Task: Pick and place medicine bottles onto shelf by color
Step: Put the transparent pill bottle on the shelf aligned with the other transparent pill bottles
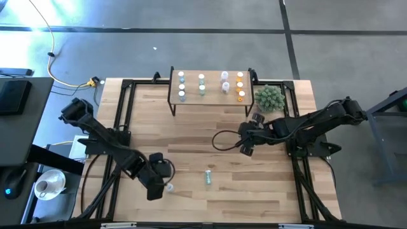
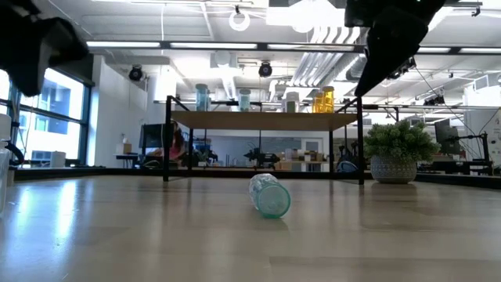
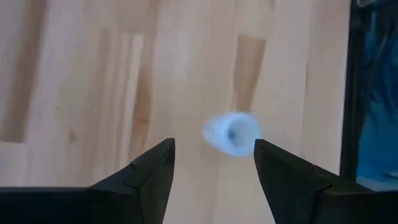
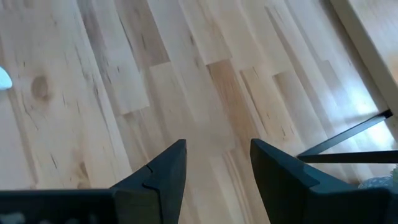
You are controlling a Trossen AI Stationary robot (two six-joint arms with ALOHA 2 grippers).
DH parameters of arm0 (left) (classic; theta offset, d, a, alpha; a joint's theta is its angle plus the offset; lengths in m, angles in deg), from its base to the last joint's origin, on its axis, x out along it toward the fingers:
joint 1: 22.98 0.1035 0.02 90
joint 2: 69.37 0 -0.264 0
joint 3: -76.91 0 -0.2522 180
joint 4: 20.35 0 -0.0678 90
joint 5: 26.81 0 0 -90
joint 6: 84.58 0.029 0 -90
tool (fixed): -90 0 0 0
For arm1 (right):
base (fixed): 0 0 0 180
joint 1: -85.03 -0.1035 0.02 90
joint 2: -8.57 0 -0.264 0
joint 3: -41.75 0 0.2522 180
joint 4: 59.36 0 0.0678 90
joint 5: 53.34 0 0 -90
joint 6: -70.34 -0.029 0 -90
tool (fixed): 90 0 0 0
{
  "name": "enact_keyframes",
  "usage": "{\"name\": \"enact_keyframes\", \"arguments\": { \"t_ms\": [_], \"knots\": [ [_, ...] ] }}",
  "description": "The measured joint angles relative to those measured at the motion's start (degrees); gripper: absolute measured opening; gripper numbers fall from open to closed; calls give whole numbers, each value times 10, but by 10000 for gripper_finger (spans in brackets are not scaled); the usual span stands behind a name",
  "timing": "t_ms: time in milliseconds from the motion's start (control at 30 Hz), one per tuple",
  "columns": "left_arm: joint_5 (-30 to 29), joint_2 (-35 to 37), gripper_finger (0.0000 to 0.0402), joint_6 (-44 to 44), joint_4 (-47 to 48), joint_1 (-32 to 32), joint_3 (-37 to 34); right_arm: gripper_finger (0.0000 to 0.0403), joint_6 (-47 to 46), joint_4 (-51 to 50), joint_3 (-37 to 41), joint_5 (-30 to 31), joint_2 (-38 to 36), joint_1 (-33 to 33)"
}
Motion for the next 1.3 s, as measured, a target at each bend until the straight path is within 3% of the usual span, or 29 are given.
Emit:
{"name": "enact_keyframes", "arguments": {
  "t_ms": [300,1067,1300],
  "knots": [
    [-1,-48,225,41,-9,-22,0,168,-6,6,0,0,0,0],
    [-16,-60,225,47,-58,-25,0,168,-5,17,0,0,0,0],
    [-13,-100,225,64,-69,-26,0,168,-5,19,0,0,0,0]
  ]
}}
